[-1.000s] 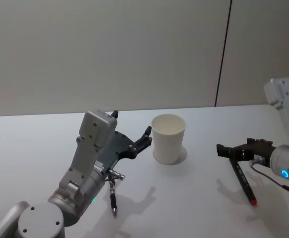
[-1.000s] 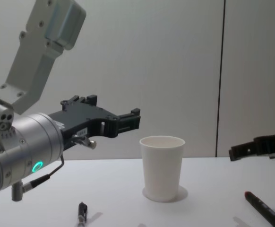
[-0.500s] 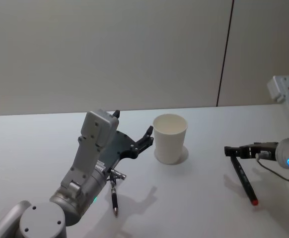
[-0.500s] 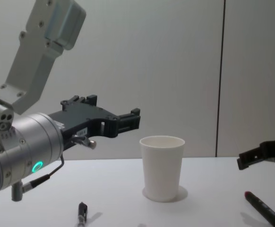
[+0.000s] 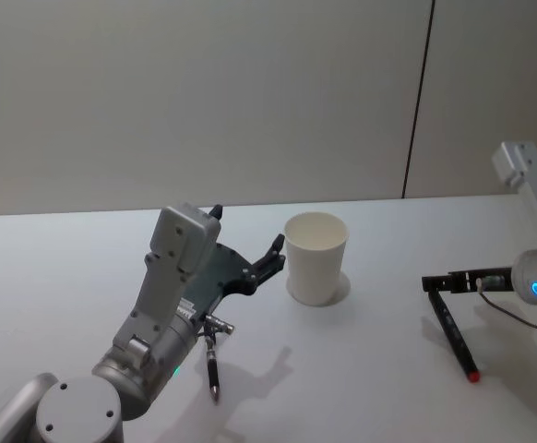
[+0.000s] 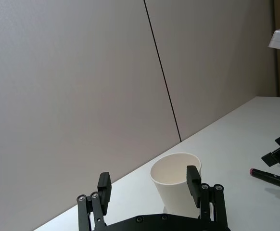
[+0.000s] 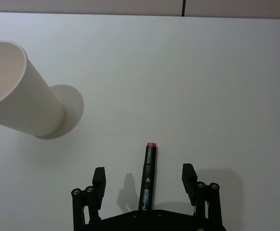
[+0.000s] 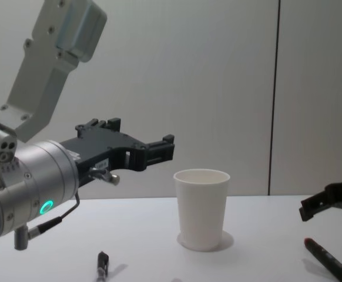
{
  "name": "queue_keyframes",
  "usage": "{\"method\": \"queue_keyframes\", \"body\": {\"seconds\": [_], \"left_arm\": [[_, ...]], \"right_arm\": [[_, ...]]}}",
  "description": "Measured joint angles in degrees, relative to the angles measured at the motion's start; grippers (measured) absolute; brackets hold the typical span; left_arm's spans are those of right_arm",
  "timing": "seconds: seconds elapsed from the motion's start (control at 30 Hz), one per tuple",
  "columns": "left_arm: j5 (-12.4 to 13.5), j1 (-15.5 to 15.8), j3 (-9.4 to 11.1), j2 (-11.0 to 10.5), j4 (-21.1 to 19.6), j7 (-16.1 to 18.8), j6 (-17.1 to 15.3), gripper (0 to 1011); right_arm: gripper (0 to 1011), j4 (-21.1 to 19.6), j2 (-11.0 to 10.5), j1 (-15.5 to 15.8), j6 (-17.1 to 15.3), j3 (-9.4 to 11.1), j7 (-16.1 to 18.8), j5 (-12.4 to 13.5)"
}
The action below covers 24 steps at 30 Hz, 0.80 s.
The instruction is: Place the pen into the pen holder.
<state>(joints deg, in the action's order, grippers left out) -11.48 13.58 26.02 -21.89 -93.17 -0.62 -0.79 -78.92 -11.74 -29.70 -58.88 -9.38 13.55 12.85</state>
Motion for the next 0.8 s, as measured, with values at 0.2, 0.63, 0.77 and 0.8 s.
{"method": "queue_keyframes", "body": {"seconds": [0.2, 0.63, 0.77, 0.8], "left_arm": [[0.0, 0.0, 0.0, 0.0, 0.0, 0.0, 0.0, 1000], [0.0, 0.0, 0.0, 0.0, 0.0, 0.0, 0.0, 1000], [0.0, 0.0, 0.0, 0.0, 0.0, 0.0, 0.0, 1000], [0.0, 0.0, 0.0, 0.0, 0.0, 0.0, 0.0, 1000]], "right_arm": [[1001, 3.5, 0.3, -2.0, -0.3, -0.4, 1.6, -1.3], [1001, 10.1, 1.1, -5.1, 0.4, -1.5, 4.0, -3.8], [1001, 11.2, 1.3, -5.6, 0.8, -1.7, 4.3, -4.3], [1001, 11.9, 1.4, -5.9, 1.0, -1.9, 4.5, -4.6]]}}
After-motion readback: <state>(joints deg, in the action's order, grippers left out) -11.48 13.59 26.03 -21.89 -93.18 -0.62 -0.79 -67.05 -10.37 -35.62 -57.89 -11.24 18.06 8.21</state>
